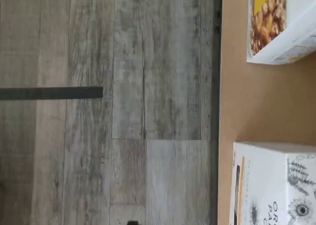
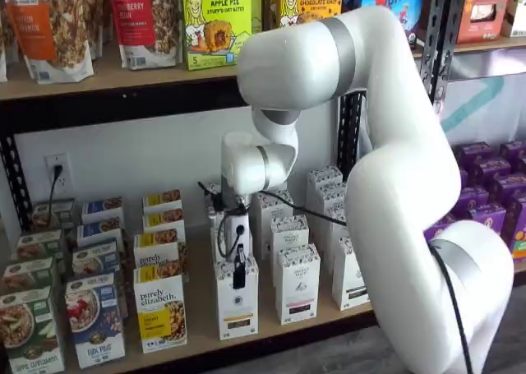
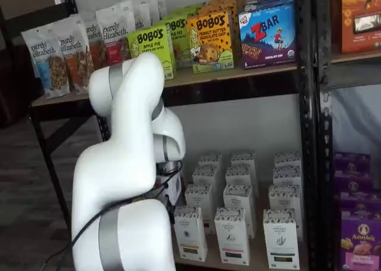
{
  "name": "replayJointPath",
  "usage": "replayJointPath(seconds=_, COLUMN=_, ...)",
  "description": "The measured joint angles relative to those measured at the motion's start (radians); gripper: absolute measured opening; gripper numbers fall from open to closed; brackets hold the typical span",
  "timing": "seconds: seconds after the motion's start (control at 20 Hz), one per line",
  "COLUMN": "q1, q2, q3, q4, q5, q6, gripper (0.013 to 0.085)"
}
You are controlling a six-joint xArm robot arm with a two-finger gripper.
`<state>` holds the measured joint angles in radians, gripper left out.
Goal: Pick up the white box with a yellow strip in the middle, on the bottom shelf, the fourth box from the left
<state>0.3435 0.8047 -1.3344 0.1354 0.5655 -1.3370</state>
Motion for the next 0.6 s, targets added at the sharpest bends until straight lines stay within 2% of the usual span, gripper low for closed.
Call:
replayJointPath(seconds=0.1, q1=-0.008, q2=-0.004, q3=-0.006, q4=0.049, q5=0.008, q6=-0.049, gripper=0.0850)
replayJointPath(seconds=0.15, q1=-0.013, q2=-0.006, q3=-0.012, q4=0.058, q5=0.016, q6=-0.061, gripper=0.0850)
replayJointPath(seconds=0.25, q1=-0.021, q2=-0.008, q3=-0.021, q4=0.062, q5=0.026, q6=-0.071, gripper=0.0850)
replayJointPath(seconds=0.6, q1=-0.031, q2=0.022, q3=-0.048, q4=0.058, q5=-0.021, q6=-0.080, gripper=0.0850)
